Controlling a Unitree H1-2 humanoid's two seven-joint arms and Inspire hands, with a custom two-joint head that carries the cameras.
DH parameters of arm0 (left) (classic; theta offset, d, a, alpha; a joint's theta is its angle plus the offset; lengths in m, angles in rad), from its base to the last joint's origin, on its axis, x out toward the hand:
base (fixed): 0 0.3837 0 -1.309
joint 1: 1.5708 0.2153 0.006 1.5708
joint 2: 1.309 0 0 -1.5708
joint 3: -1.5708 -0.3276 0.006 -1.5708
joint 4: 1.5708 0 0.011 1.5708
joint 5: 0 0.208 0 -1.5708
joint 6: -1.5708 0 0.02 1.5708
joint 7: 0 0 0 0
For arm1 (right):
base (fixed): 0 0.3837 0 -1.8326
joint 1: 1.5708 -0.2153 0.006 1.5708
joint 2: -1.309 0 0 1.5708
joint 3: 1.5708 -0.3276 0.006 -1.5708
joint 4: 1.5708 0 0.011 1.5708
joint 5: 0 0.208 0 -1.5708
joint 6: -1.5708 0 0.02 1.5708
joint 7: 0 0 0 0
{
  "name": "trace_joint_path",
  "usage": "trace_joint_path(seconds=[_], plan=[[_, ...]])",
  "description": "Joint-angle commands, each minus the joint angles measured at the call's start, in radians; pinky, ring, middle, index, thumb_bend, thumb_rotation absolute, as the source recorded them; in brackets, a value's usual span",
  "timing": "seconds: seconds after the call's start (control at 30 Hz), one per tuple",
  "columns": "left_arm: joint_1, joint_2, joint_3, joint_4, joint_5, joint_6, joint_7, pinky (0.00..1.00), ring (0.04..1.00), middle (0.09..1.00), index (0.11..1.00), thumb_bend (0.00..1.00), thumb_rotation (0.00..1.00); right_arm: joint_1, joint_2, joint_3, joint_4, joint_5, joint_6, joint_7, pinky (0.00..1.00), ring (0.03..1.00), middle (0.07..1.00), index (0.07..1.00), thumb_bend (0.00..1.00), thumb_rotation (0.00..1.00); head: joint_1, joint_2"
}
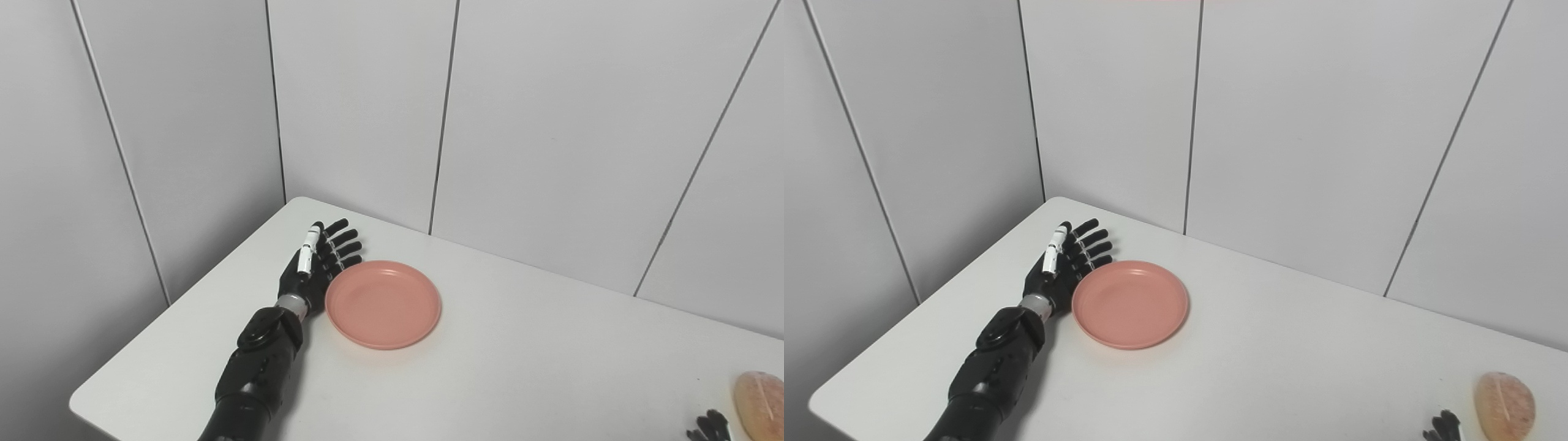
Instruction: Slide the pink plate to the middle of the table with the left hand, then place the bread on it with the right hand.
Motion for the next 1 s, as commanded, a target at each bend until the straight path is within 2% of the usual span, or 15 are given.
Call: trace_joint_path(seconds=[0.0,0.13,0.27,0.4,0.53,0.83,0.97], plan=[[0.004,-0.018,-0.016,-0.023,0.017,0.044,0.014,0.71,0.749,0.765,0.753,0.33,1.00,0.013,0.003,0.004,-0.017,-0.017,0.012,-0.006,1.00,0.985,0.985,0.993,0.14,1.00,-0.006,0.003],[0.003,-0.038,-0.030,-0.042,0.020,0.057,0.018,0.70,0.741,0.755,0.743,0.31,1.00,0.017,0.008,0.013,-0.027,-0.035,0.002,-0.016,1.00,0.985,0.982,0.995,0.12,1.00,-0.021,0.009],[0.017,-0.058,-0.056,-0.078,0.042,0.065,0.023,0.71,0.748,0.760,0.746,0.30,0.95,0.019,0.008,0.019,-0.032,-0.053,0.000,-0.022,1.00,0.983,0.981,0.993,0.11,1.00,-0.035,0.017],[0.027,-0.090,-0.065,-0.120,0.042,0.102,0.037,0.73,0.757,0.769,0.757,0.30,1.00,0.017,0.014,0.020,-0.026,-0.062,-0.014,-0.029,0.99,0.974,0.973,0.986,0.10,1.00,-0.052,0.024],[0.035,-0.109,-0.080,-0.126,0.036,0.107,0.005,0.75,0.774,0.785,0.782,0.31,1.00,0.017,0.017,0.022,-0.025,-0.070,-0.024,-0.035,0.98,0.970,0.969,0.981,0.10,1.00,-0.073,0.031],[0.041,-0.142,-0.089,-0.128,0.031,0.121,-0.013,0.74,0.774,0.788,0.777,0.30,1.00,0.009,0.029,0.021,0.010,-0.060,-0.071,-0.035,0.98,0.965,0.966,0.974,0.11,1.00,-0.132,0.044],[0.037,-0.158,-0.102,-0.127,0.035,0.118,-0.023,0.75,0.778,0.793,0.783,0.30,1.00,0.009,0.040,0.020,-0.002,-0.065,-0.059,-0.048,0.96,0.958,0.965,0.969,0.13,1.00,-0.162,0.058]])
